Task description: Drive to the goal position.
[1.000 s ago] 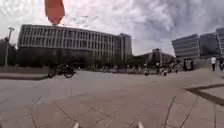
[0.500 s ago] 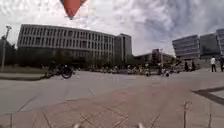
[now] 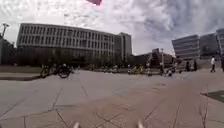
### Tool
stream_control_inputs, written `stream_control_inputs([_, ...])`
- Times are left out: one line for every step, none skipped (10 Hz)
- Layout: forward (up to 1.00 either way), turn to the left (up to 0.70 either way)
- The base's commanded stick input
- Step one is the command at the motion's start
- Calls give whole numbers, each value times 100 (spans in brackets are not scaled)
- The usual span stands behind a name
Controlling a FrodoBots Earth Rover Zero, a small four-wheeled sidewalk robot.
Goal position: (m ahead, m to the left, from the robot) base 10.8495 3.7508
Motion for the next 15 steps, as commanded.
stream_control_inputs([70,0])
stream_control_inputs([70,0])
stream_control_inputs([70,0])
stream_control_inputs([70,0])
stream_control_inputs([70,0])
stream_control_inputs([70,0])
stream_control_inputs([70,0])
stream_control_inputs([70,0])
stream_control_inputs([70,0])
stream_control_inputs([70,0])
stream_control_inputs([70,0])
stream_control_inputs([70,0])
stream_control_inputs([70,0])
stream_control_inputs([70,0])
stream_control_inputs([70,0])
